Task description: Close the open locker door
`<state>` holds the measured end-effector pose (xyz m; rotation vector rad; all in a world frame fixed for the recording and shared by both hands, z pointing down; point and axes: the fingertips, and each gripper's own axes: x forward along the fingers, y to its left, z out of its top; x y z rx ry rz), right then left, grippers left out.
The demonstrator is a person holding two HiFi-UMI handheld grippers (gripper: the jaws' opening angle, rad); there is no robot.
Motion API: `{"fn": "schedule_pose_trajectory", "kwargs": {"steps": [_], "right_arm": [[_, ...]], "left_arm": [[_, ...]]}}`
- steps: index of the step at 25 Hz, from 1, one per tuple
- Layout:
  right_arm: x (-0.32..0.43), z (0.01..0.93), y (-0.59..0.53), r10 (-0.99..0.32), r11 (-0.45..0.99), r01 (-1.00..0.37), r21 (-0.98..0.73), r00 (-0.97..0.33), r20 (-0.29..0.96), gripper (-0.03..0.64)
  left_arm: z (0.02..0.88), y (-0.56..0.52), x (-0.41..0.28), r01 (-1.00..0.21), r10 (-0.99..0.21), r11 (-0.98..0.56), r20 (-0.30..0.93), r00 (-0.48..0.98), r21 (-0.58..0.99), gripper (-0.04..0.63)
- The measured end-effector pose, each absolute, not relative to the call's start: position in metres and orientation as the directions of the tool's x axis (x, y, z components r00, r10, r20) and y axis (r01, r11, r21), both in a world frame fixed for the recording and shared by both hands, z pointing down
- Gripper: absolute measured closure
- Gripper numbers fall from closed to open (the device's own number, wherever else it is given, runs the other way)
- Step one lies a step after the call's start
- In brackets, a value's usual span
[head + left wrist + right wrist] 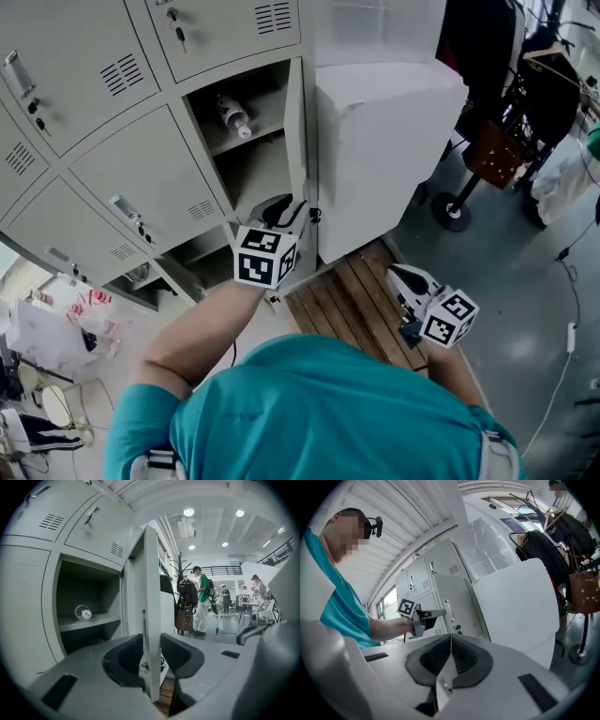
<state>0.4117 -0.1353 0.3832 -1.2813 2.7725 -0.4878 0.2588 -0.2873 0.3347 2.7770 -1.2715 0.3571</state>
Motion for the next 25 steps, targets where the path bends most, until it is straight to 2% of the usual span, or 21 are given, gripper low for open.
{"fn": "schedule_pose_trajectory", "kwargs": {"steps": [7,25], "right_arm": [[0.387,0.386,-0.142,-0.725,0.630,-0.716,-0.301,-0.681,0.103,0.618],[0.351,0.384,-0.150,-0.716,0.634,-0.717,-0.289,-0.686,0.132,0.618]], "left_arm": [[0.335,-0.302,0.211,-0.812,-0.797,-0.581,0.232,0.558,-0.045,0.500],[0.333,-0.336,0.144,-0.862,-0.858,-0.496,0.213,0.468,-0.106,0.499]]}}
